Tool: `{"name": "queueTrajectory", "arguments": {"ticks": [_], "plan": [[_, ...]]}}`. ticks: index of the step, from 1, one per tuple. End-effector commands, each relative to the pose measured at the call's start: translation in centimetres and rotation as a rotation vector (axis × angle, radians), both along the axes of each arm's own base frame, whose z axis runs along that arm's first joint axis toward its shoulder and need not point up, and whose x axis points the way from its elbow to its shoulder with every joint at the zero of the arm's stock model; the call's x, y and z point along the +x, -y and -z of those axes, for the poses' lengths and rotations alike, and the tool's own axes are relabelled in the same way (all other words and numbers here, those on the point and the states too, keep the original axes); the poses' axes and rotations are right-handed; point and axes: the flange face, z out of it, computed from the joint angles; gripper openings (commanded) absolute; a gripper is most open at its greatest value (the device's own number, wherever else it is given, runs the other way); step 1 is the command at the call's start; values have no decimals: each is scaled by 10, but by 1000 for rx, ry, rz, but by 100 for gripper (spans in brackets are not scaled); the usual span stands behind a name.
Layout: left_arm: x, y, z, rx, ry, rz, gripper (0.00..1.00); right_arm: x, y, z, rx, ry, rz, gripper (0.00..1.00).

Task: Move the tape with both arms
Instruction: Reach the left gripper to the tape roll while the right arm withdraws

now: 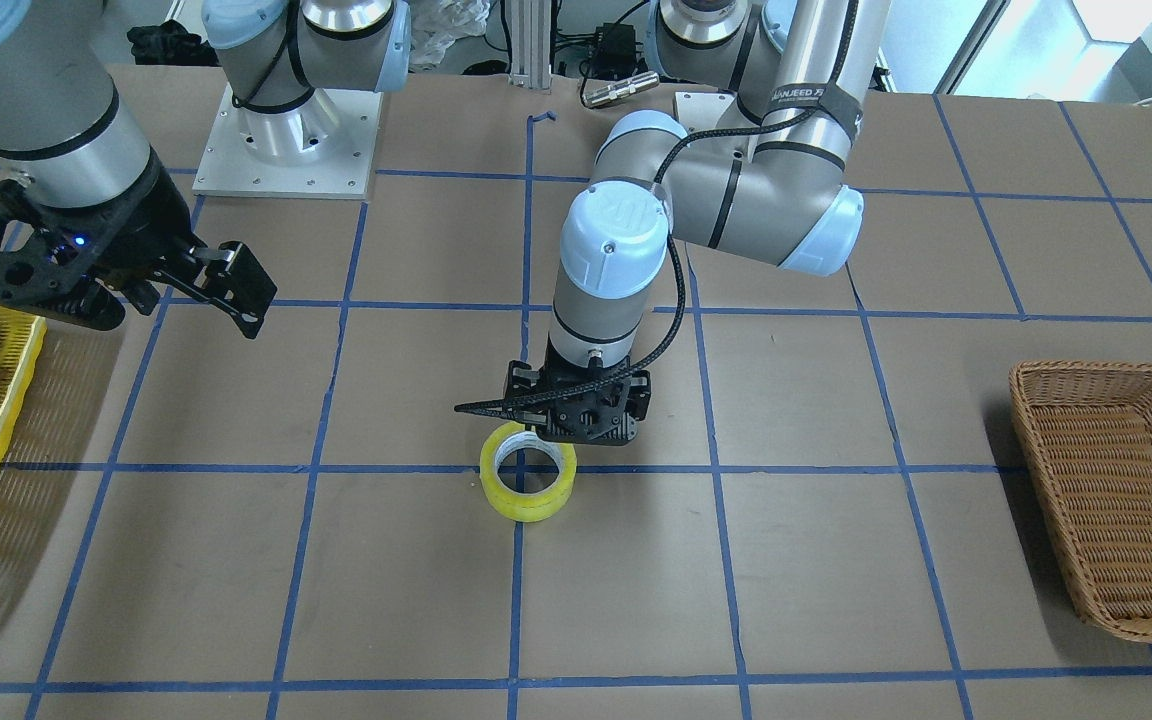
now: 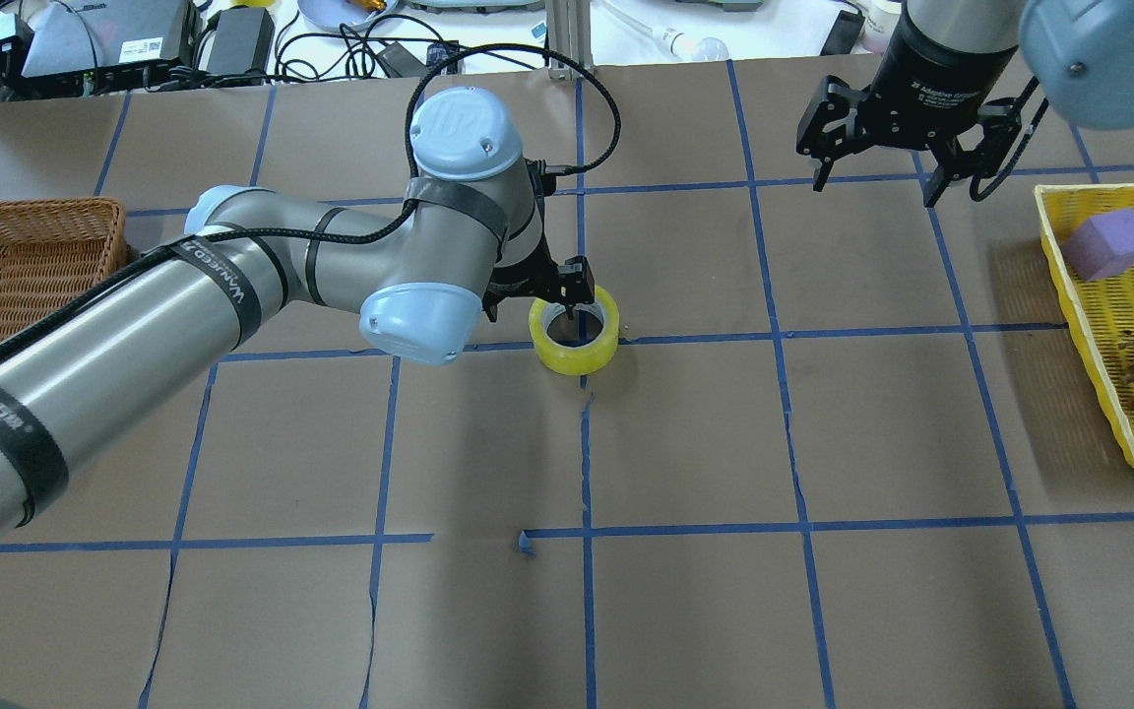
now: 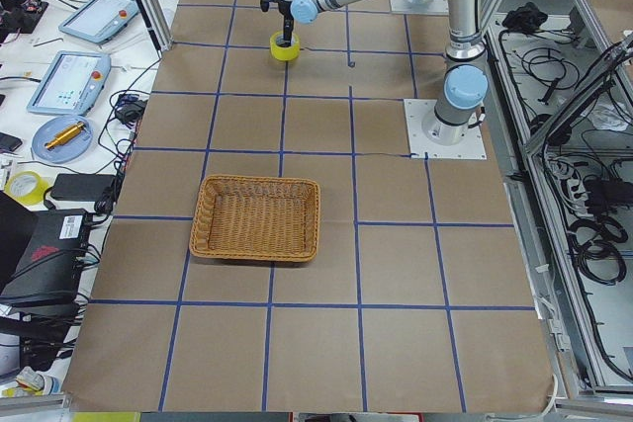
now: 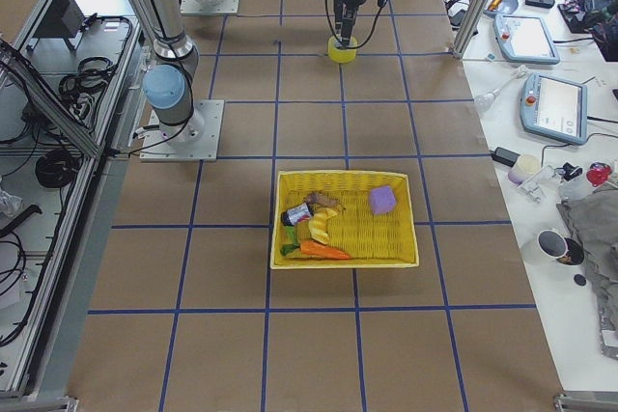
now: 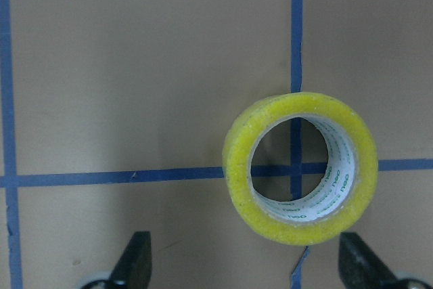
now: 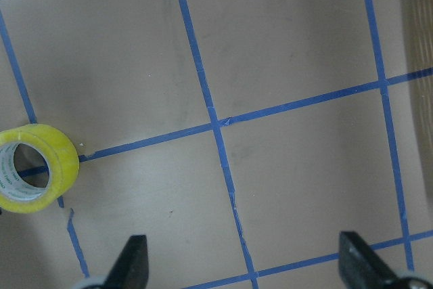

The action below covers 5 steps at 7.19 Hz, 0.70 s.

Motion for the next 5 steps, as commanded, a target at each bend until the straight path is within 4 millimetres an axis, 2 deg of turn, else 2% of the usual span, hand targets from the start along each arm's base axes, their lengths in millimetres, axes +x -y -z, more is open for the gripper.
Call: {"name": "queueTrajectory", "arguments": {"ticks": [1,2,3,5], "plan": [[-5,12,26,-24,-4,5,87,2,-10,-13,-19,4,-8,100],[-6,14,42,-2,2,-6,83,3,-13,-14,-19,4,-10,100],[-6,15,54,14,8,-7,76,10,-24,-16,-22,4,-25,100],[-6,16,65,28,11,-4,43,30,-34,-3,2,-10,-66,100]]}}
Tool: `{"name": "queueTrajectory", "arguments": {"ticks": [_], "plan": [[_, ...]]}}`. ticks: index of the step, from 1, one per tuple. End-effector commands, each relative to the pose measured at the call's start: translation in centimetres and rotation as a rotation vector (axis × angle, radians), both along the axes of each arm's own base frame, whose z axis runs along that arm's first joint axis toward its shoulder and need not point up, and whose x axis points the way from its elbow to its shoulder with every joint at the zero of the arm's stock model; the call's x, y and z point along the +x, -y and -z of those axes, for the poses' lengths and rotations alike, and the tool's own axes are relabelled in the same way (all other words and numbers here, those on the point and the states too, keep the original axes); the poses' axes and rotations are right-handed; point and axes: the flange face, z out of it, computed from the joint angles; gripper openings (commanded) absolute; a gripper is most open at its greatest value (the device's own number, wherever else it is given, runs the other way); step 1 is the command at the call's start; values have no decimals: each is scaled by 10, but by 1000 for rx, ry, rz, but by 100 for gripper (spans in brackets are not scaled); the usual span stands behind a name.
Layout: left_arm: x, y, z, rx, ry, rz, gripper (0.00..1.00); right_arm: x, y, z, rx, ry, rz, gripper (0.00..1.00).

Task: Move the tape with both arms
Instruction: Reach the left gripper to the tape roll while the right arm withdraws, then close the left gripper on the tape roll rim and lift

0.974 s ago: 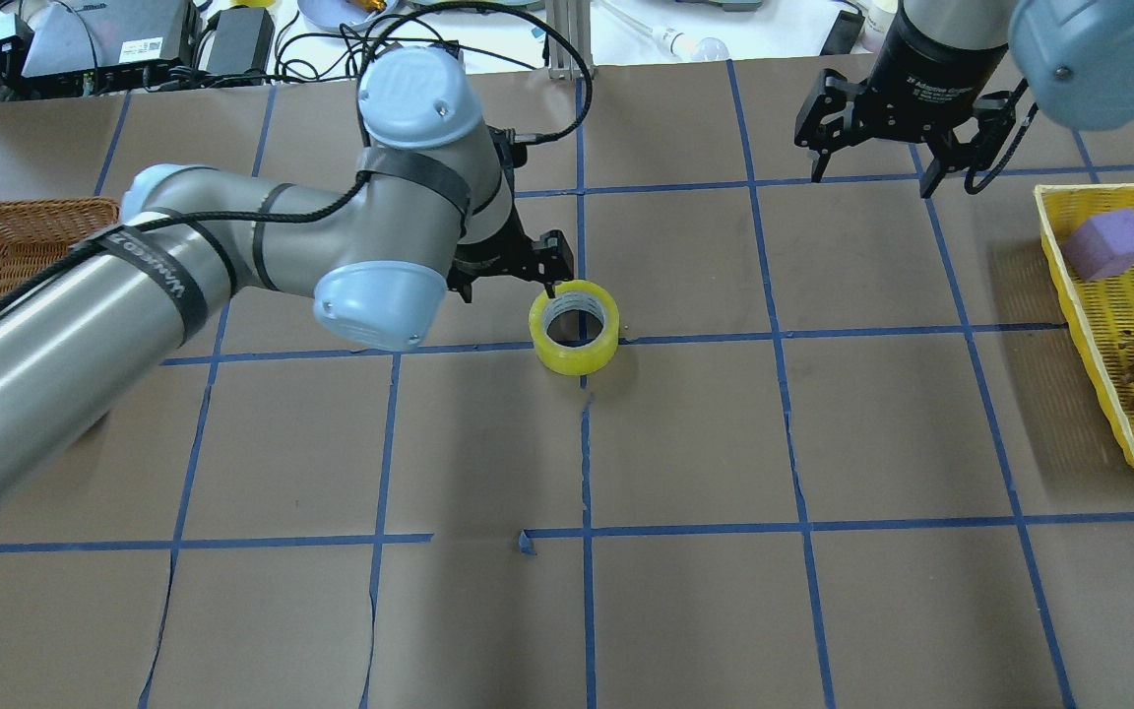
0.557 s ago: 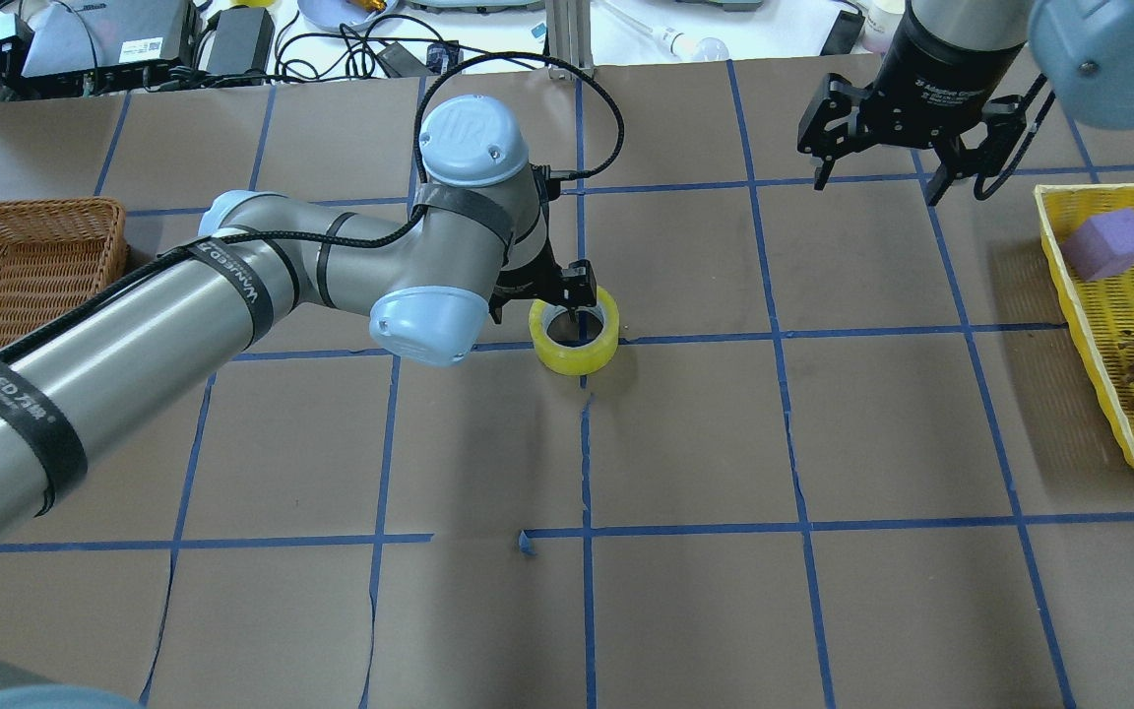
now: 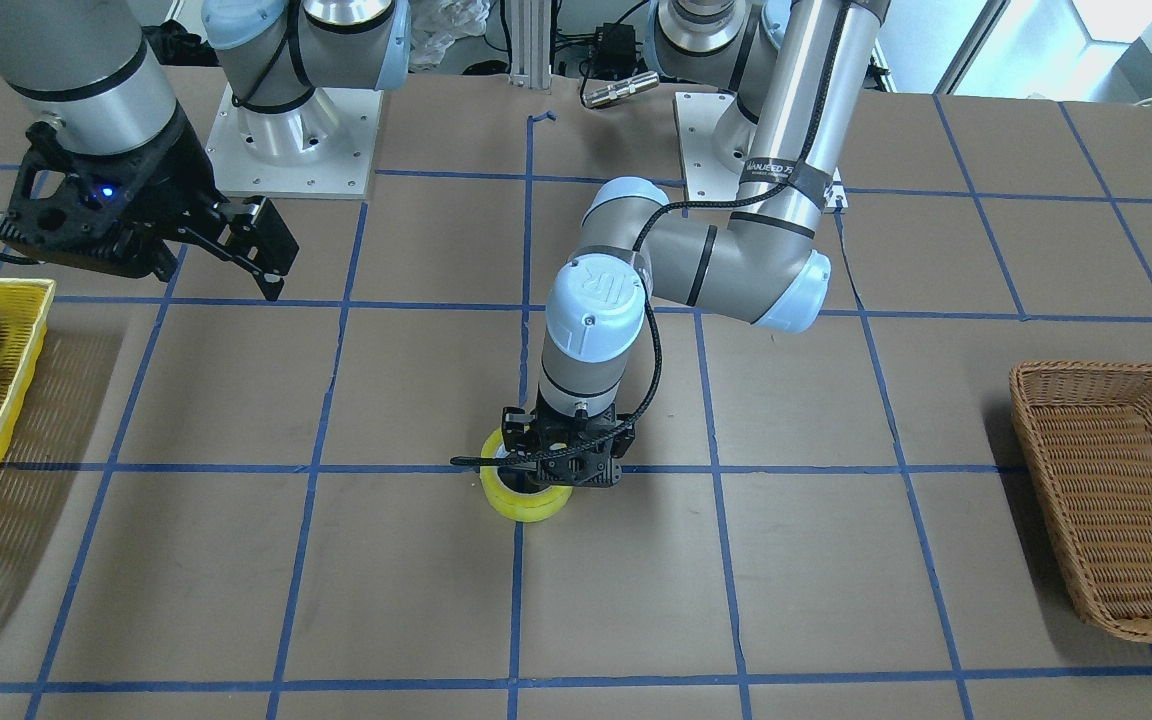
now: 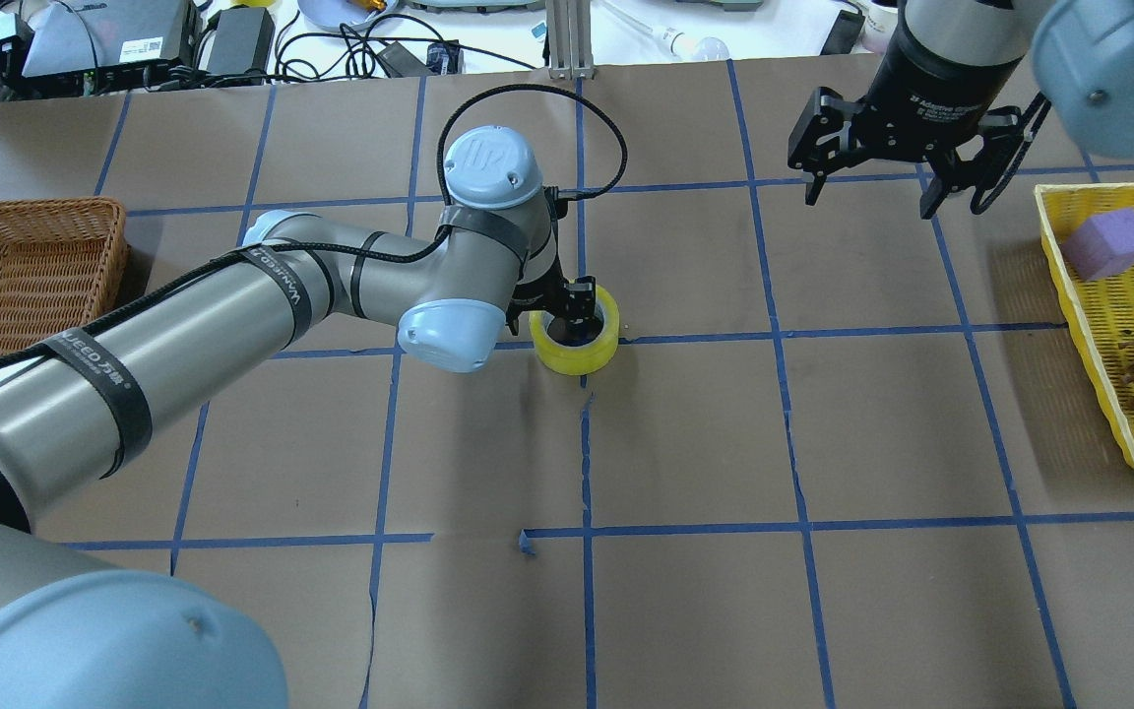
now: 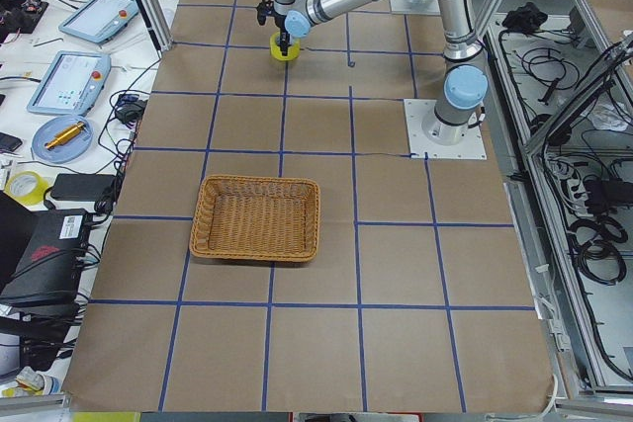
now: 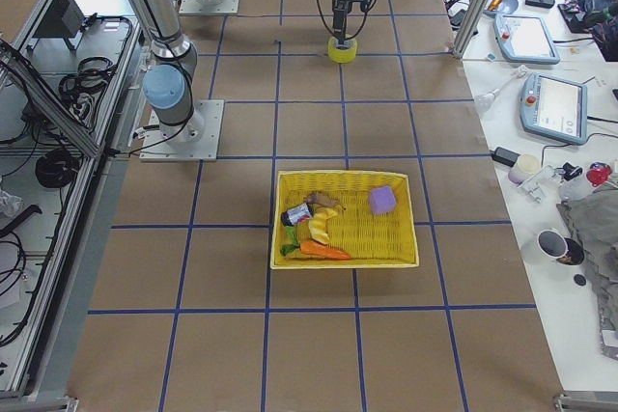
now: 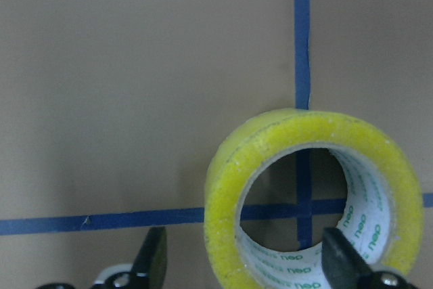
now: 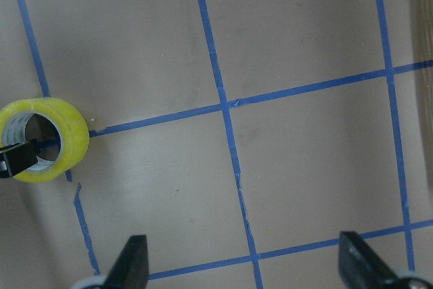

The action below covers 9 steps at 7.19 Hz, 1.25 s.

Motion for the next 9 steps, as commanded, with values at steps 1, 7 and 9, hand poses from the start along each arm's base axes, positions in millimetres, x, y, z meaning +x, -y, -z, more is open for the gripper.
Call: {"name": "queueTrajectory", "arguments": {"ticks": [1,7,9], "plan": [[-1,1,8,6,-2,12,11,10,-6,5,9,-8,-22,100],[149,55,-108,-1,95,-10,0,9,-8,3,6,-7,-70,100],[297,73,-170,9,162,65,0,7,-8,3,6,-10,-70,100]]}}
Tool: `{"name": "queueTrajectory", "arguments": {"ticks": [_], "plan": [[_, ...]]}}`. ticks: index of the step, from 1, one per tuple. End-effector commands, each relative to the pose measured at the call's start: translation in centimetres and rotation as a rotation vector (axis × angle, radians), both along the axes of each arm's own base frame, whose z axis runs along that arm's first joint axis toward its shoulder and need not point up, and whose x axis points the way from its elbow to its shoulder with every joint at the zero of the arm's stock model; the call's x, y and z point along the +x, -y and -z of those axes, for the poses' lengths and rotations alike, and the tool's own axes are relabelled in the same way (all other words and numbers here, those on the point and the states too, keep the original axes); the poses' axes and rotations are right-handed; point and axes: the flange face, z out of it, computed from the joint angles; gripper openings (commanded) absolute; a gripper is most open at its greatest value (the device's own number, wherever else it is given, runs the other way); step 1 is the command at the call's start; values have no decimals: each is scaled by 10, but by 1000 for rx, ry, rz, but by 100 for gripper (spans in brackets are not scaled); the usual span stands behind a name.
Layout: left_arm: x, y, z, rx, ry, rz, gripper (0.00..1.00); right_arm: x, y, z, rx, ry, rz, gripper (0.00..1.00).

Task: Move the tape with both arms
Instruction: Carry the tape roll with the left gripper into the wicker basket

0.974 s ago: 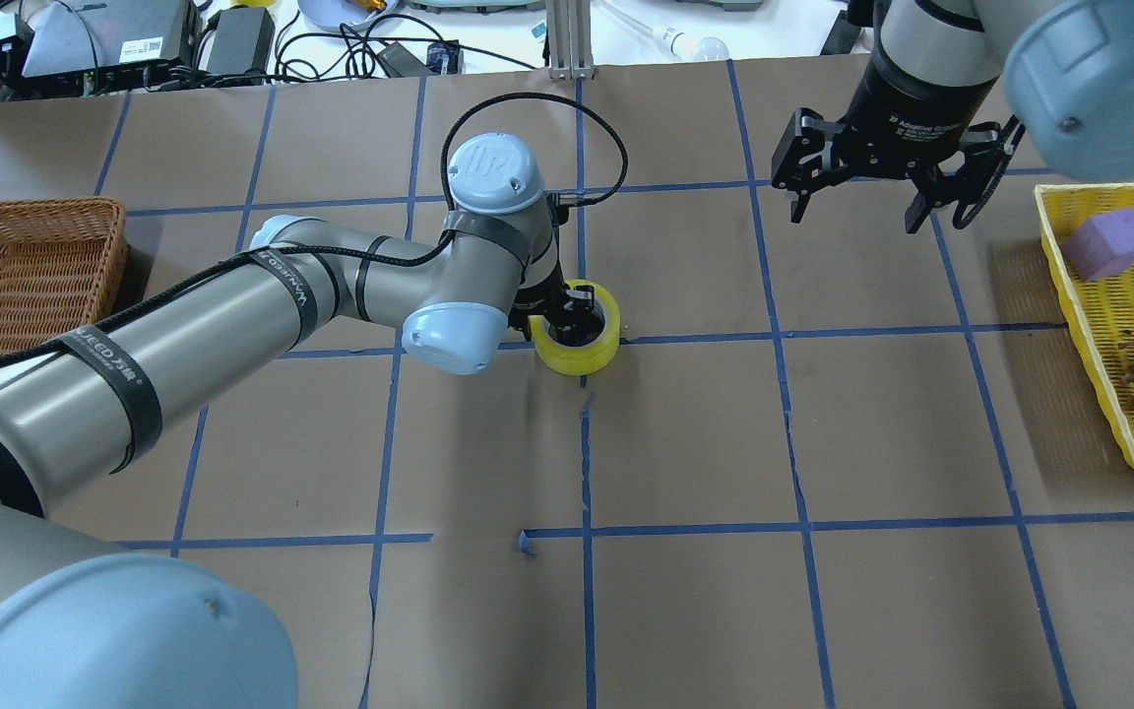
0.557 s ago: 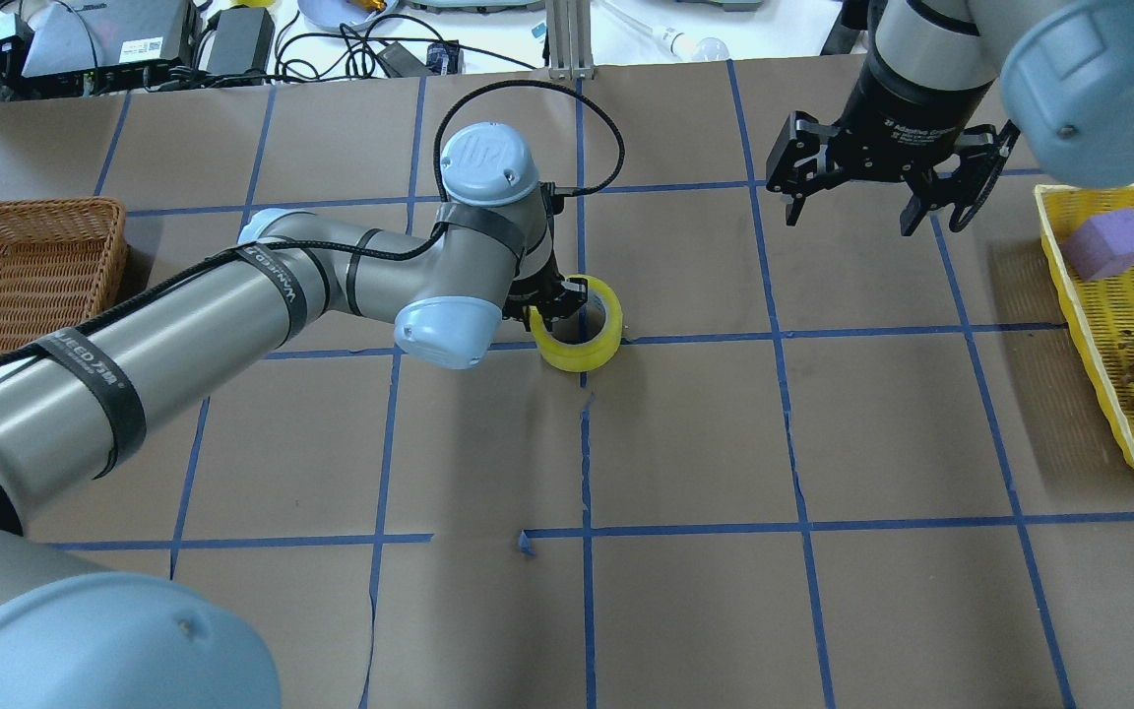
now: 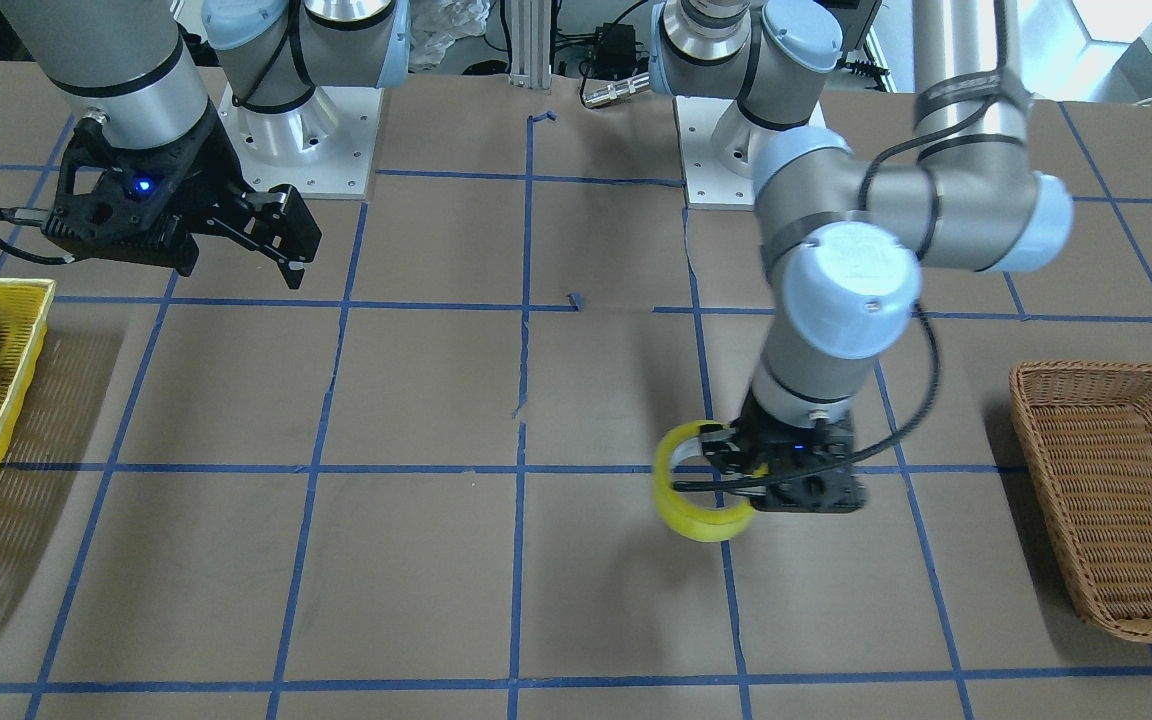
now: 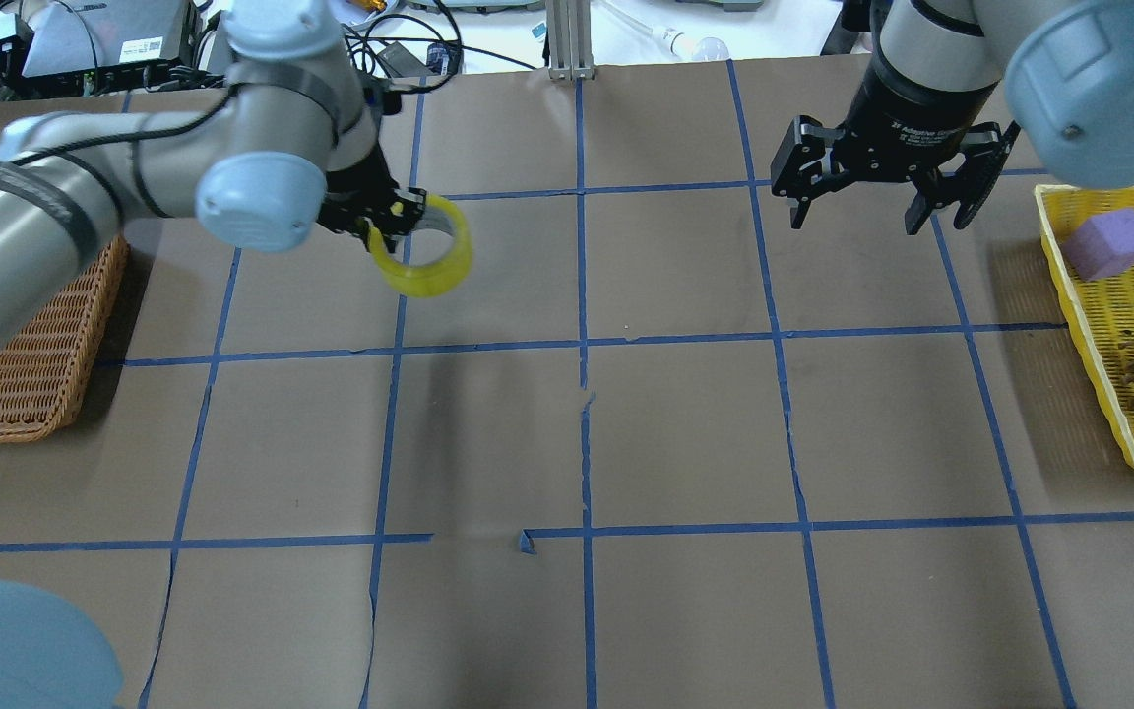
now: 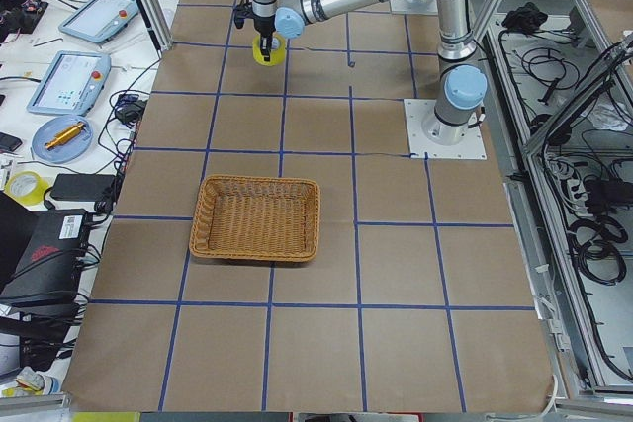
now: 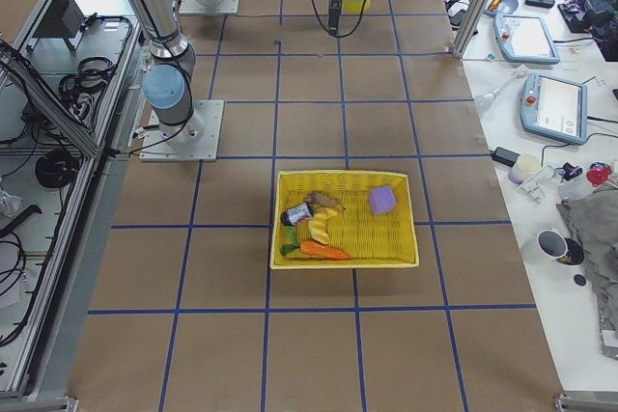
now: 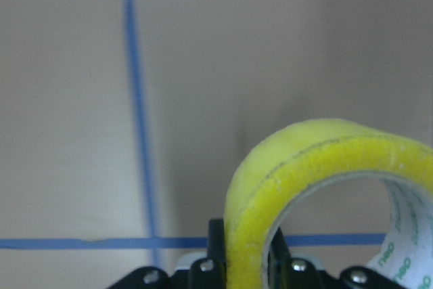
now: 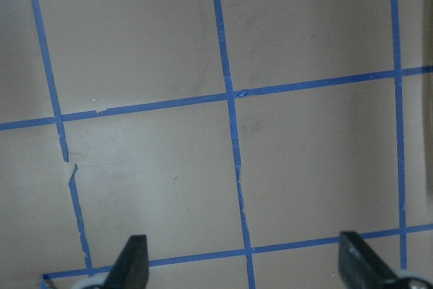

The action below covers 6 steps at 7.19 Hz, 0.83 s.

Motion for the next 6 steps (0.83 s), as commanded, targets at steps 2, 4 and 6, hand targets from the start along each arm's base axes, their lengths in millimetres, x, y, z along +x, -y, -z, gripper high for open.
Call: {"name": "queueTrajectory", "arguments": {"ticks": [2,4,6], "plan": [[269,-8,-23,70,-12,54,0,-6,3,-3,-7,-16,-63,100],[394,-33,-9,37,23,156,0,-9,1,-4,-7,-45,-74,100],[470,-47,37,0,8,223,0,-8,-1,-4,-6,-44,-75,100]]}}
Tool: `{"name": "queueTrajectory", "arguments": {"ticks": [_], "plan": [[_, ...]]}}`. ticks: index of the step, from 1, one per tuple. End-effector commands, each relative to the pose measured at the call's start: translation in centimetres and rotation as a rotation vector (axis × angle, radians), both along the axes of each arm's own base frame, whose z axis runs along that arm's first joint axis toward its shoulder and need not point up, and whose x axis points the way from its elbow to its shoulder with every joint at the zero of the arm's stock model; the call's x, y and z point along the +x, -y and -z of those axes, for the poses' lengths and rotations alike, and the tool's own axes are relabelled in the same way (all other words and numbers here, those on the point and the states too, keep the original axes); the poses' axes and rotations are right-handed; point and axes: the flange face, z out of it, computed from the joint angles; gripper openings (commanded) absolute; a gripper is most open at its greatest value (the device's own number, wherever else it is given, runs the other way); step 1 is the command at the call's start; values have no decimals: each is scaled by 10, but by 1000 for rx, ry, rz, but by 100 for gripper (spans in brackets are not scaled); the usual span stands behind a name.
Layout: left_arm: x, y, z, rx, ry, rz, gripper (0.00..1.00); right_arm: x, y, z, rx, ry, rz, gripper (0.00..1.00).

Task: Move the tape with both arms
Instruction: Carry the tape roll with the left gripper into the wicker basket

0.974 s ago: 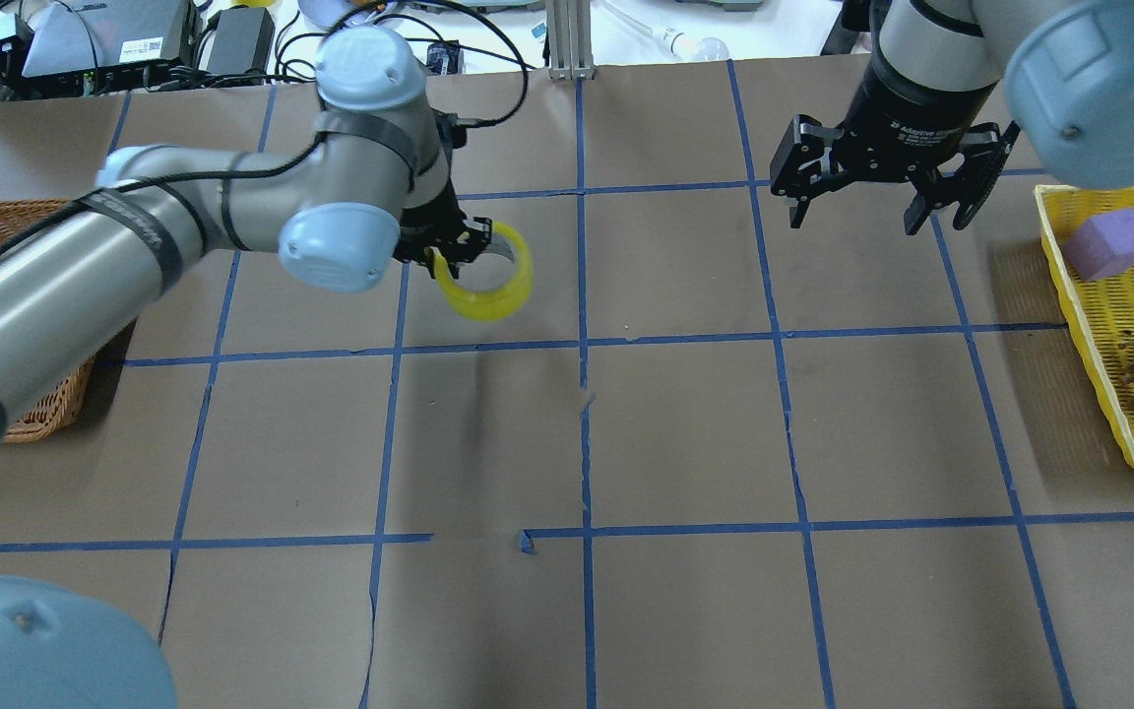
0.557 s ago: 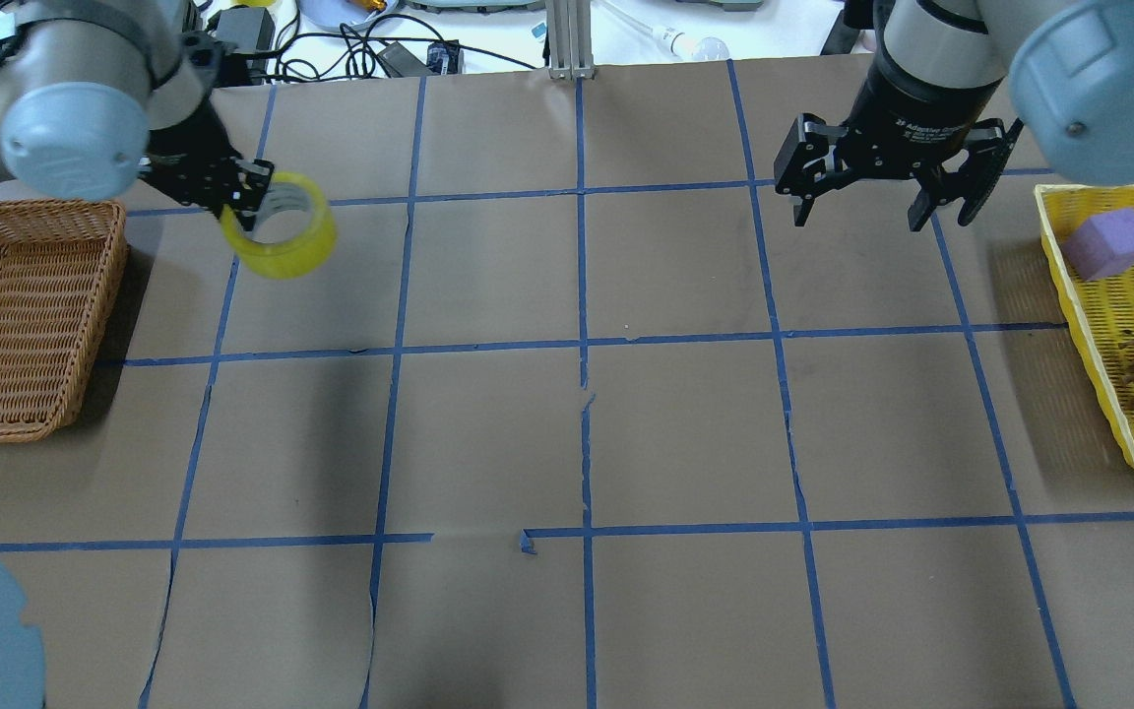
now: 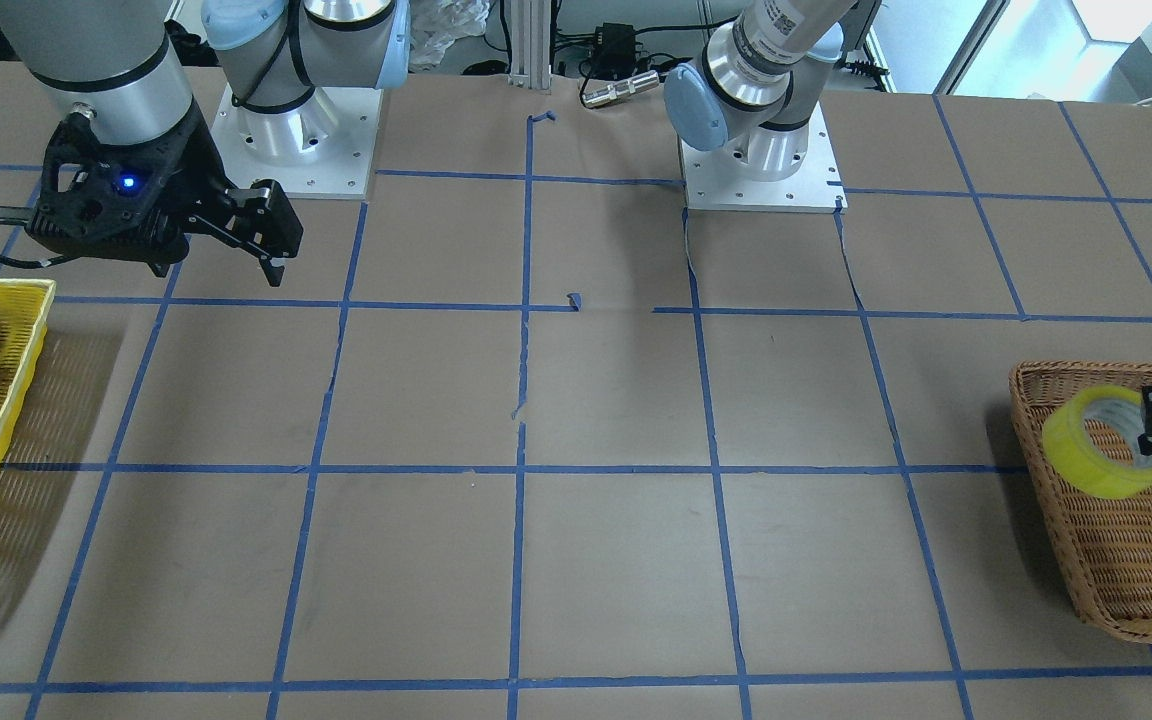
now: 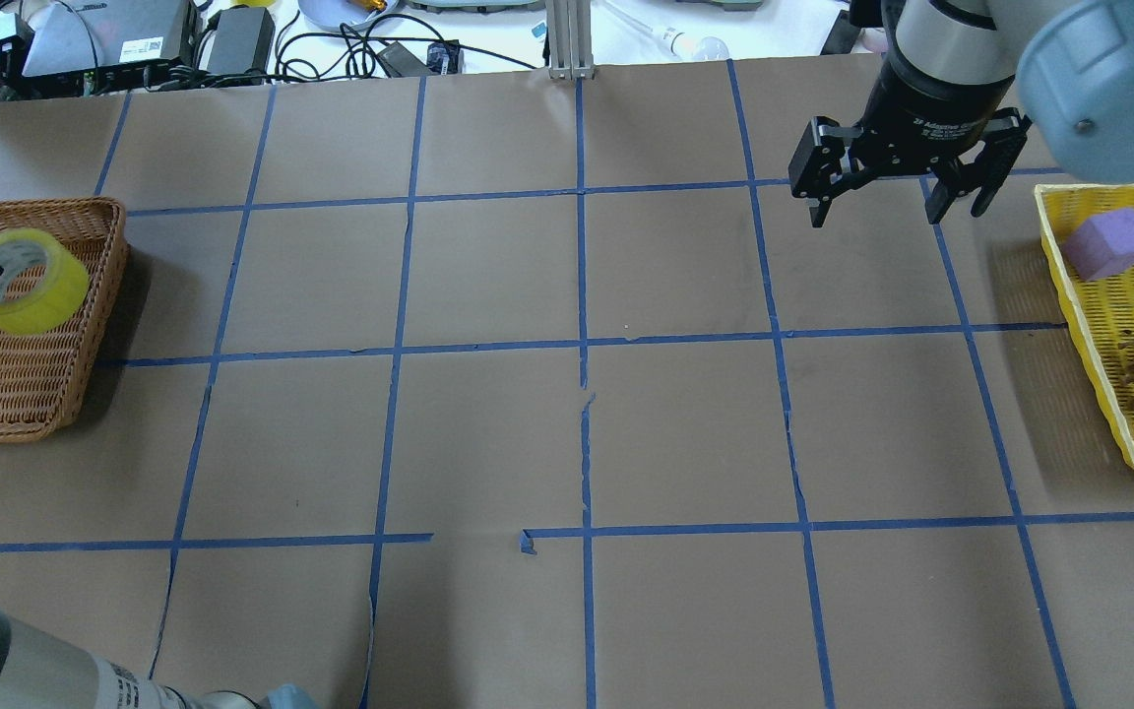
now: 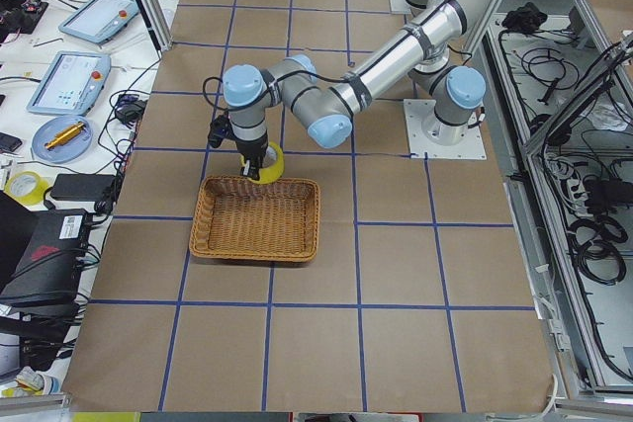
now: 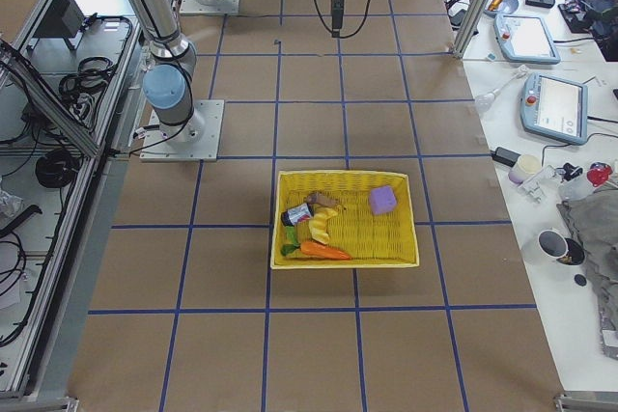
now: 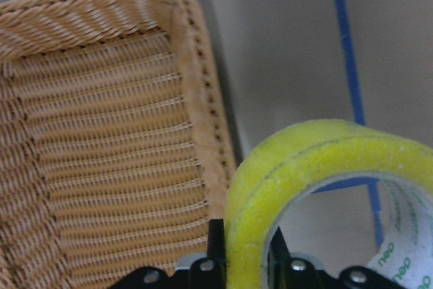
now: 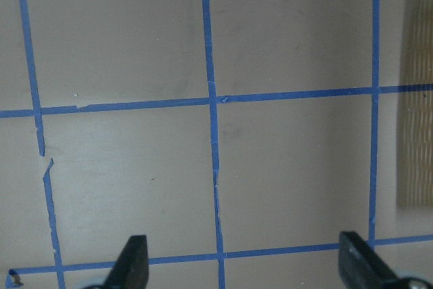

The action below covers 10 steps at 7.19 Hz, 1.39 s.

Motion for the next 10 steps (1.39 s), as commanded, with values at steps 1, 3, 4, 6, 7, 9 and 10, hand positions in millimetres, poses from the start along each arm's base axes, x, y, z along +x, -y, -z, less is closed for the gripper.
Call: {"name": "queueTrajectory", "arguments": {"ticks": [1,3,4,6,7,9,10], "plan": [[72,-11,52,-52,-9,59,0,3,-3,0,1,0,-7,100],[75,-8,82,-29,-33,59,0,3,-3,0,1,0,-7,100],[73,-10,100,-13,-61,36,72,2,-3,0,3,0,-5,100],[54,-1,72,-68,-96,24,100,4,-4,0,3,2,-8,100],[7,9,34,-46,-133,70,100,3,-3,0,1,0,-10,100],[-128,18,-68,-67,-135,133,100,3,-3,0,3,-2,-10,100],[-207,11,-94,-36,-150,41,100,4,-4,-1,0,5,-10,100]]}}
